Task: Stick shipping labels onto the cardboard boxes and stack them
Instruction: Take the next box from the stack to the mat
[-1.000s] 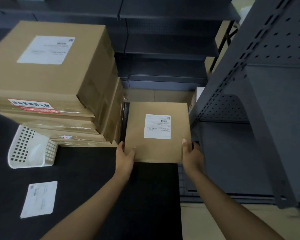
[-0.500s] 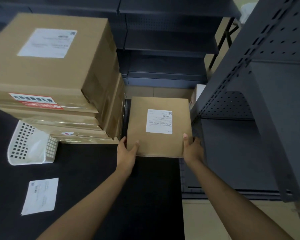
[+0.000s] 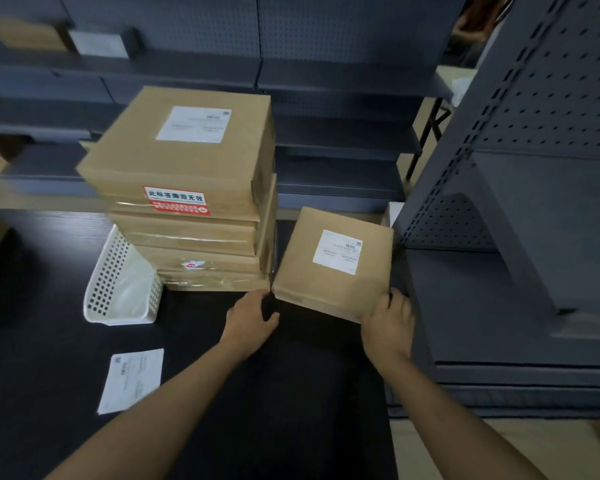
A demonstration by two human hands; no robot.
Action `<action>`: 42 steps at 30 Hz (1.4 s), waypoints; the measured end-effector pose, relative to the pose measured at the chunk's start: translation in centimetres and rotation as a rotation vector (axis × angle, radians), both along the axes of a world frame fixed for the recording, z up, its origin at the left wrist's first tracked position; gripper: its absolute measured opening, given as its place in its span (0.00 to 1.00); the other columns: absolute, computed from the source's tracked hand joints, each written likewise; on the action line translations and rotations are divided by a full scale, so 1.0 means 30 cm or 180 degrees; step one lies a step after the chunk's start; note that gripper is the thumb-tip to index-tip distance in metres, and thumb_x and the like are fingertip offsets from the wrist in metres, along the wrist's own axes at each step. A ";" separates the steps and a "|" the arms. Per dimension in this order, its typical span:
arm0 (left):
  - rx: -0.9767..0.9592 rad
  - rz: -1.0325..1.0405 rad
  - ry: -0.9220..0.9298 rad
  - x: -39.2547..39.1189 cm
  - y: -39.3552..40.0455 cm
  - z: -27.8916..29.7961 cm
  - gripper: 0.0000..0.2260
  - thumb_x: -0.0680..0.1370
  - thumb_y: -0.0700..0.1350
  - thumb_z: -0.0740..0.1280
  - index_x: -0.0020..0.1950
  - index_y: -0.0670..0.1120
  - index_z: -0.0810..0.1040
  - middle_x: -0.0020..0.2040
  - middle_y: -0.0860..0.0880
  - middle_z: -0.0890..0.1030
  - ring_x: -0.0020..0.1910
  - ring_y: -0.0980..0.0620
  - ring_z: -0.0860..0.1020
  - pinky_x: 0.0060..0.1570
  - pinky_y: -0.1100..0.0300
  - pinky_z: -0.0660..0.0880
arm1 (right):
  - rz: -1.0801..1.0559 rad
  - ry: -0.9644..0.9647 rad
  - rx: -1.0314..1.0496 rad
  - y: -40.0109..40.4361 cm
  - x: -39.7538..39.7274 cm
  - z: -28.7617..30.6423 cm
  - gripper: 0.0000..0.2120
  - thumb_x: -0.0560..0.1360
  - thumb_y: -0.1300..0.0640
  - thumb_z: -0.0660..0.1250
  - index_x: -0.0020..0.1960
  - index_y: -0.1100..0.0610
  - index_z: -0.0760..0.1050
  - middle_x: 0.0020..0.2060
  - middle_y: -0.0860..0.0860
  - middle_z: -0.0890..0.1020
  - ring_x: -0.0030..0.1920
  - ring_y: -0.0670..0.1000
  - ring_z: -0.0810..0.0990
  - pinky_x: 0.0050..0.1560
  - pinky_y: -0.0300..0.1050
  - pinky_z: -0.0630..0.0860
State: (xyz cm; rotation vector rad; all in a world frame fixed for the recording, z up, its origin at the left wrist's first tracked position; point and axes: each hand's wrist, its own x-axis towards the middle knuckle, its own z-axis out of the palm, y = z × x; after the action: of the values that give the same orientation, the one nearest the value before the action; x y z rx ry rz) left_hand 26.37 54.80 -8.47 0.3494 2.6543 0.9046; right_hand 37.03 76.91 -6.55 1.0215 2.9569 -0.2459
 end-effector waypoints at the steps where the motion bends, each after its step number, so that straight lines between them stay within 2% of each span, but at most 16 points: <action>1: -0.0208 -0.0170 0.0150 0.009 -0.023 0.021 0.26 0.74 0.51 0.70 0.70 0.52 0.67 0.66 0.51 0.73 0.66 0.52 0.71 0.68 0.48 0.67 | 0.0173 -0.0058 0.0013 -0.011 0.015 0.014 0.18 0.79 0.57 0.58 0.68 0.60 0.64 0.68 0.57 0.66 0.67 0.56 0.65 0.67 0.48 0.64; 4: -0.0712 -0.0549 0.0574 0.051 -0.094 0.083 0.24 0.76 0.51 0.67 0.70 0.51 0.67 0.66 0.51 0.72 0.66 0.52 0.70 0.68 0.51 0.64 | 0.0723 -0.0122 -0.0047 -0.070 0.048 0.063 0.17 0.78 0.58 0.58 0.67 0.58 0.66 0.64 0.54 0.70 0.63 0.53 0.68 0.62 0.43 0.65; 7: -0.0955 -0.0750 0.0843 0.115 -0.171 0.143 0.23 0.77 0.52 0.64 0.71 0.51 0.66 0.68 0.51 0.71 0.69 0.51 0.67 0.70 0.52 0.61 | 0.1193 -0.0154 -0.0123 -0.168 0.070 0.100 0.16 0.78 0.57 0.58 0.65 0.56 0.68 0.61 0.53 0.72 0.61 0.53 0.69 0.60 0.45 0.66; 11: -0.1215 -0.0686 0.0996 0.236 -0.292 0.212 0.22 0.77 0.51 0.63 0.71 0.50 0.66 0.68 0.50 0.71 0.69 0.50 0.67 0.69 0.53 0.60 | 0.1491 -0.0039 -0.0383 -0.319 0.132 0.122 0.18 0.78 0.55 0.61 0.68 0.55 0.67 0.63 0.53 0.72 0.63 0.53 0.69 0.65 0.46 0.66; 17: -0.1432 -0.0461 0.0927 0.365 -0.546 0.273 0.22 0.77 0.52 0.62 0.70 0.49 0.67 0.66 0.49 0.72 0.66 0.49 0.69 0.67 0.53 0.62 | 0.1729 -0.0012 -0.0266 -0.569 0.200 0.172 0.19 0.77 0.55 0.64 0.68 0.54 0.68 0.62 0.52 0.73 0.63 0.52 0.71 0.63 0.45 0.70; 24: -0.1611 -0.0125 0.0841 0.380 -0.964 0.275 0.20 0.76 0.52 0.61 0.67 0.49 0.69 0.63 0.49 0.74 0.63 0.48 0.71 0.65 0.53 0.63 | 0.2082 -0.0046 -0.0165 -0.957 0.151 0.195 0.18 0.77 0.54 0.65 0.66 0.52 0.70 0.61 0.50 0.75 0.61 0.51 0.73 0.61 0.46 0.72; 30: -0.1589 0.0116 0.0808 0.343 -1.442 0.290 0.19 0.77 0.52 0.60 0.67 0.48 0.69 0.62 0.47 0.74 0.63 0.46 0.71 0.65 0.52 0.64 | 0.2554 -0.0079 0.0046 -1.431 0.017 0.215 0.16 0.78 0.54 0.61 0.65 0.53 0.69 0.61 0.51 0.74 0.61 0.51 0.71 0.61 0.44 0.69; 35: -0.1721 0.0459 0.0724 0.329 -1.817 0.300 0.19 0.77 0.51 0.60 0.67 0.47 0.69 0.62 0.47 0.74 0.63 0.46 0.70 0.65 0.51 0.63 | 0.2947 -0.0053 0.0010 -1.833 -0.094 0.225 0.17 0.79 0.55 0.59 0.68 0.54 0.67 0.62 0.52 0.73 0.63 0.52 0.70 0.64 0.44 0.68; 42: -0.1852 0.0911 0.0601 0.197 -2.170 0.269 0.17 0.76 0.51 0.60 0.63 0.47 0.72 0.59 0.47 0.76 0.60 0.46 0.72 0.62 0.52 0.64 | 0.3333 -0.0112 -0.0083 -2.232 -0.300 0.183 0.17 0.79 0.53 0.60 0.67 0.53 0.68 0.61 0.50 0.74 0.61 0.50 0.72 0.60 0.44 0.70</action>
State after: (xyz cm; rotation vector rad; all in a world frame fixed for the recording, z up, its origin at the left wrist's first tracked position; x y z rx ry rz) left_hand 32.28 -10.29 -0.40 -0.0933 3.0314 0.1347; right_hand 28.02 9.94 -1.06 -0.5687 2.9580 -0.2216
